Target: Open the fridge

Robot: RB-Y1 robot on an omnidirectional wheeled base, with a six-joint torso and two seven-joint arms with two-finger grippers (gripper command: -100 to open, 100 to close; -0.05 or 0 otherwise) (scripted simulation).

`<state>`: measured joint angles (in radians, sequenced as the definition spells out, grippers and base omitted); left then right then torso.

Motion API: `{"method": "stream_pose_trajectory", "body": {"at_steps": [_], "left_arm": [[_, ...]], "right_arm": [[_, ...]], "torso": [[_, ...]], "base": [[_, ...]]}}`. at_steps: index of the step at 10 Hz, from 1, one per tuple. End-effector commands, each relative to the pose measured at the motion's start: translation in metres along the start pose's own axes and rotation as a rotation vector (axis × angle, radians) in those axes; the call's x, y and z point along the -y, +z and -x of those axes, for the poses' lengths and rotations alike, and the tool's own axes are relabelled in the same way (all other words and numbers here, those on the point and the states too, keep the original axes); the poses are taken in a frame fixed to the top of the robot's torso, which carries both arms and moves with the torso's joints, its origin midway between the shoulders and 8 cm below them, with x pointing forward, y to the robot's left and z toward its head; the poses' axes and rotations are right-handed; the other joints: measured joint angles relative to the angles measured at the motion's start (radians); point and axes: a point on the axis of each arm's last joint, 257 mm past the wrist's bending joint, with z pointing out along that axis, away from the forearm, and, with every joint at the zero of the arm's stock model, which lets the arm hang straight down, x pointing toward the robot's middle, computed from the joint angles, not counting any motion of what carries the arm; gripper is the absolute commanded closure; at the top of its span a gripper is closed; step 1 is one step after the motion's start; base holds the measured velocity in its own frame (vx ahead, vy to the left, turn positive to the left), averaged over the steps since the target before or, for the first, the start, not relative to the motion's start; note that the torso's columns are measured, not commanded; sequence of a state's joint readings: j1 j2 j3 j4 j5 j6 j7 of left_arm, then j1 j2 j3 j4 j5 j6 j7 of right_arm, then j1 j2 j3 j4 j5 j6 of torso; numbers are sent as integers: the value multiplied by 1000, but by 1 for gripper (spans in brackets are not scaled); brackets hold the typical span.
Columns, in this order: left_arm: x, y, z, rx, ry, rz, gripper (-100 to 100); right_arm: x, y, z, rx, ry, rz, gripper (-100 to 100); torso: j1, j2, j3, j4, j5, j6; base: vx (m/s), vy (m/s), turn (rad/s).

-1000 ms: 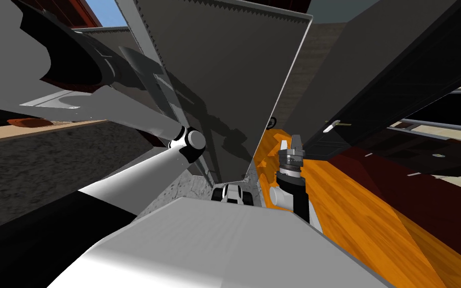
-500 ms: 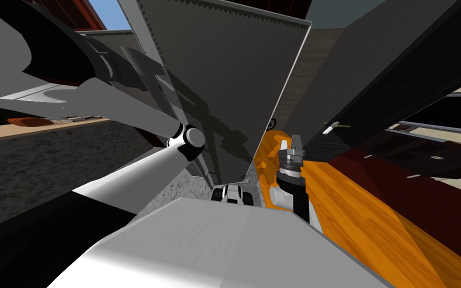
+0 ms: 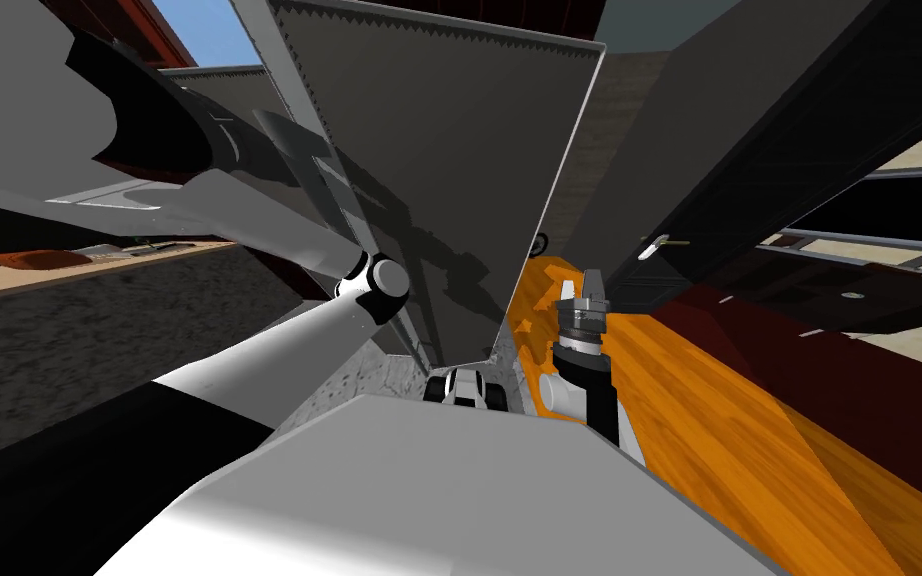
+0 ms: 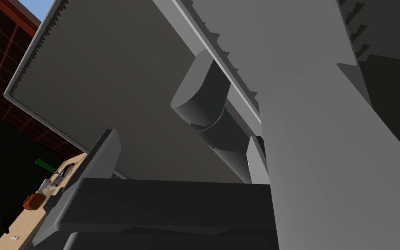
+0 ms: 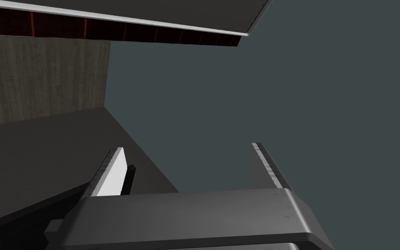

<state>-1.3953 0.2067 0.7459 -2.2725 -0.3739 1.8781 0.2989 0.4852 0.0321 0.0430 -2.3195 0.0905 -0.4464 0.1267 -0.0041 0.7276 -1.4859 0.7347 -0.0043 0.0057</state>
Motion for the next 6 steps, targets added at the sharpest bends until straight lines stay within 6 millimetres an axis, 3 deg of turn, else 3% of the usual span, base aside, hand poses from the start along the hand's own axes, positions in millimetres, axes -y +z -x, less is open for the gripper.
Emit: {"method": "stream_pose_trajectory", "body": {"at_steps": [1, 2, 3, 6], "left_arm": [[3, 7, 2, 8, -9, -19, -100], [-1, 6, 5, 13, -7, -5, -100], [1, -2, -4, -11, 2, -3, 100], [-3, -17, -13, -41, 19, 21, 100]], "right_arm": [[0, 0, 0, 0, 0, 0, 0], [0, 0, 0, 0, 0, 0, 0], [0, 0, 0, 0, 0, 0, 0], [0, 0, 0, 0, 0, 0, 0]], "torso": [[2, -2, -1, 0, 1, -2], [5, -2, -2, 0, 2, -3], [6, -1, 0, 0, 3, -4], [-4, 2, 2, 2, -3, -2]], "base": [[-28, 40, -43], [-22, 14, 1], [21, -48, 104], [61, -90, 142]]}}
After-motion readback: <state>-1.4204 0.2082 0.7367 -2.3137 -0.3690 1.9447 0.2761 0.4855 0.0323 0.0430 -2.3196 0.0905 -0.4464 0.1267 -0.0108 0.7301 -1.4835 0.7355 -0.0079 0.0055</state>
